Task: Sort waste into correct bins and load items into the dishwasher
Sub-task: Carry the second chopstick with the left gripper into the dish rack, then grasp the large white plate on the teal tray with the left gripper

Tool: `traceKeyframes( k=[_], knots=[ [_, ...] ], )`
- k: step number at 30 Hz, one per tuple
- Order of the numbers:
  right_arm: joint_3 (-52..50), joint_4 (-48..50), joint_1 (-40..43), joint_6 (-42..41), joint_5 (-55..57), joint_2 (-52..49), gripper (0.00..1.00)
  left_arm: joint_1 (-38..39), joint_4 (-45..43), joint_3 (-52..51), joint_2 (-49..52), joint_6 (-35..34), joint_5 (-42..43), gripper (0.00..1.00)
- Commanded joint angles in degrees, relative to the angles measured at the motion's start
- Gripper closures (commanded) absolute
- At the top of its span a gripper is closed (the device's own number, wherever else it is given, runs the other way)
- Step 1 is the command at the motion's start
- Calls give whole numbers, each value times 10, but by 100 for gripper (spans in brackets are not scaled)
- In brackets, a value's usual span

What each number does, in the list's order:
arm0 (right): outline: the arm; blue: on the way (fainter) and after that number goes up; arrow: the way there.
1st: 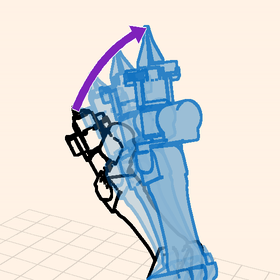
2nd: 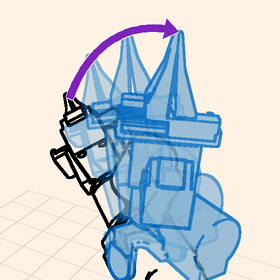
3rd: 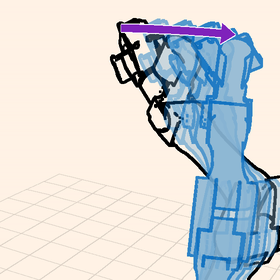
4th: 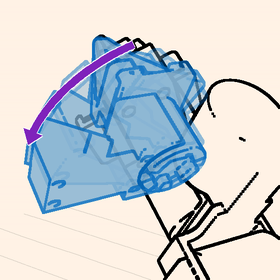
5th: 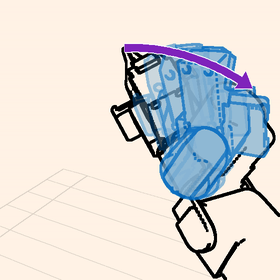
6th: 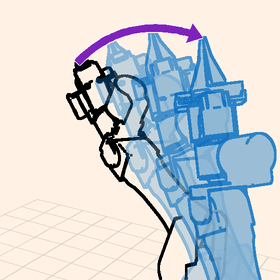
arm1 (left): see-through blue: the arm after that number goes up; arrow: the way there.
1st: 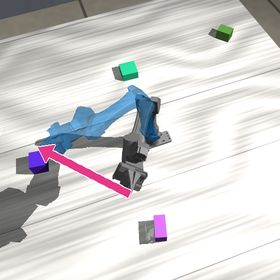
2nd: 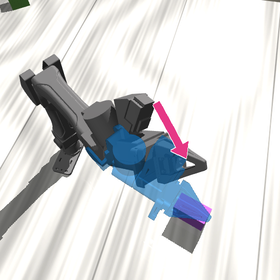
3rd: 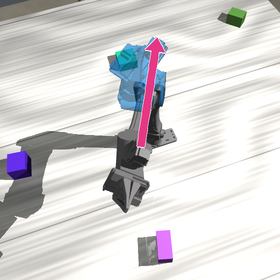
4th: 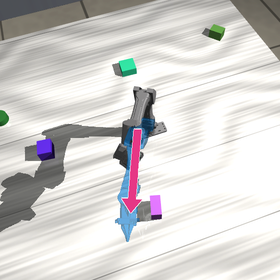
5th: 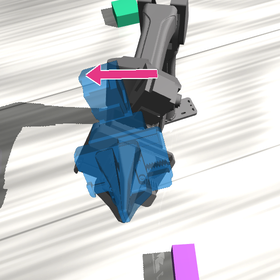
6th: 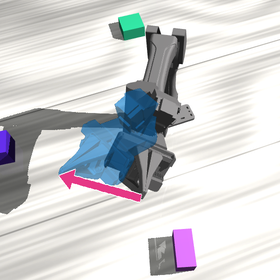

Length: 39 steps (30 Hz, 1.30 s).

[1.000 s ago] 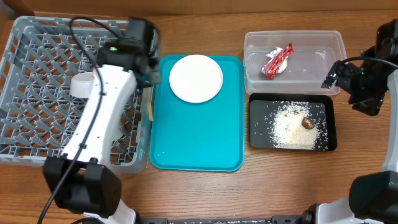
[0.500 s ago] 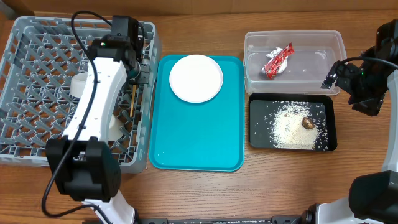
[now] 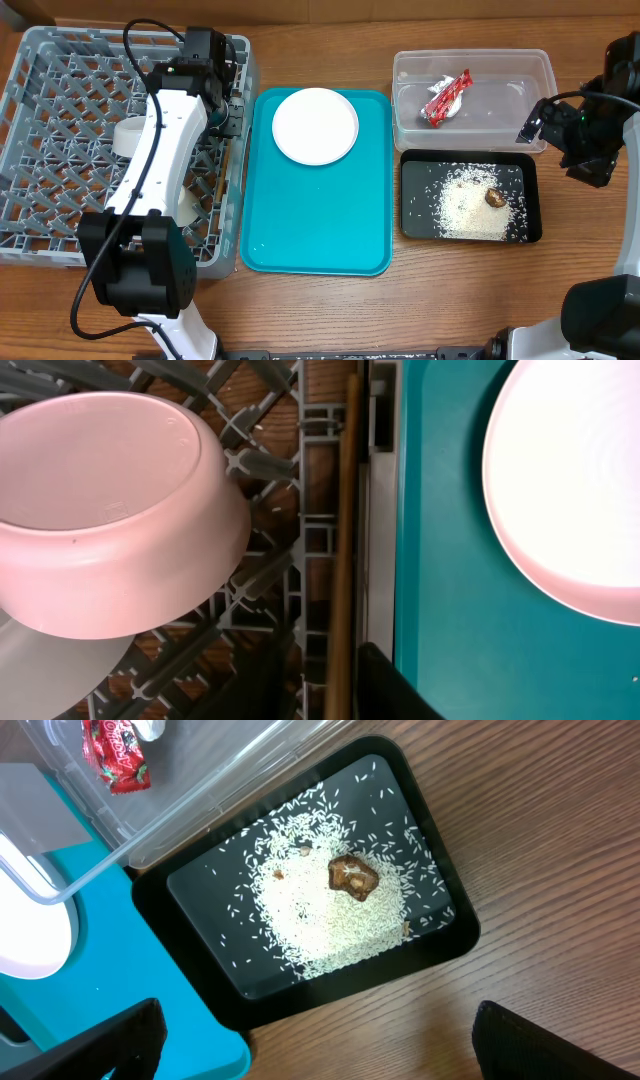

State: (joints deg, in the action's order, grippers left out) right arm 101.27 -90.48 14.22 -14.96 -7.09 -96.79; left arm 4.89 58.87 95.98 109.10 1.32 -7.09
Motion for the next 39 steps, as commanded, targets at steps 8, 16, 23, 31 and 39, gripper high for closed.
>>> traceKeyframes(
  k=[8, 16, 23, 31, 39],
  knots=[
    [0, 1, 2, 0, -1, 10, 0, 14, -3, 5, 3, -14, 69, 65],
    [0, 1, 2, 0, -1, 10, 0, 116, -38, 5, 4, 11, 141, 41],
    [0, 1, 2, 0, -1, 10, 0, 205, -102, 5, 39, 75, 125, 32],
    [0, 3, 2, 0, -1, 10, 0, 244, -126, 5, 137, 79, 60, 28],
    [0, 3, 2, 0, -1, 10, 0, 244, -96, 5, 167, 77, 60, 57]
  ],
)
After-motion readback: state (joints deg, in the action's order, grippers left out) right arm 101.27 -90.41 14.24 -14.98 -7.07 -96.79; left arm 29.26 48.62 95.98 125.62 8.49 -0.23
